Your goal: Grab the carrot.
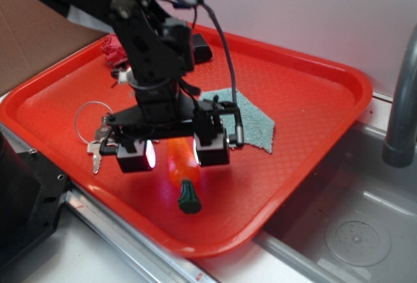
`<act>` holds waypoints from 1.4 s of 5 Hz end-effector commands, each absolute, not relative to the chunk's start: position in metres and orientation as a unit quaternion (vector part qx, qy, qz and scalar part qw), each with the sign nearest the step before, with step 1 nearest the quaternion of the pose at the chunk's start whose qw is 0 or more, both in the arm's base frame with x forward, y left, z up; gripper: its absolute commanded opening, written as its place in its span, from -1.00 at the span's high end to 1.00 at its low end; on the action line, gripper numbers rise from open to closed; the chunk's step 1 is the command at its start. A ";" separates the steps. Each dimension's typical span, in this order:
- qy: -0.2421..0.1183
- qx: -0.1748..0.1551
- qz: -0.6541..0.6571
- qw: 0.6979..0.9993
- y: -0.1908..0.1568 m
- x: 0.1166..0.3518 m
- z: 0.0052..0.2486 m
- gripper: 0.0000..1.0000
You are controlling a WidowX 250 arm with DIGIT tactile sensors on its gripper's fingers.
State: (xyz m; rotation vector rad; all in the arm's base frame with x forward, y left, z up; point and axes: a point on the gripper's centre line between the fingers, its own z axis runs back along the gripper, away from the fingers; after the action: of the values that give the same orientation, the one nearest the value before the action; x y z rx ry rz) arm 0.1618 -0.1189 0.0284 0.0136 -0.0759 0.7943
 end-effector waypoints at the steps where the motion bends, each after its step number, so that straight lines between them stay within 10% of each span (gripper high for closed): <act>1: -0.038 0.006 0.407 0.913 -0.121 0.161 0.018 1.00; 2: -0.037 0.018 0.406 0.913 -0.116 0.157 0.017 1.00; 7: -0.003 -0.042 0.189 0.981 -0.013 0.186 0.192 1.00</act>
State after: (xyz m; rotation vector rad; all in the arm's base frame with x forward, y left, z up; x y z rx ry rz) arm 0.1740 -0.0158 0.1850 -0.0765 0.0335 0.3865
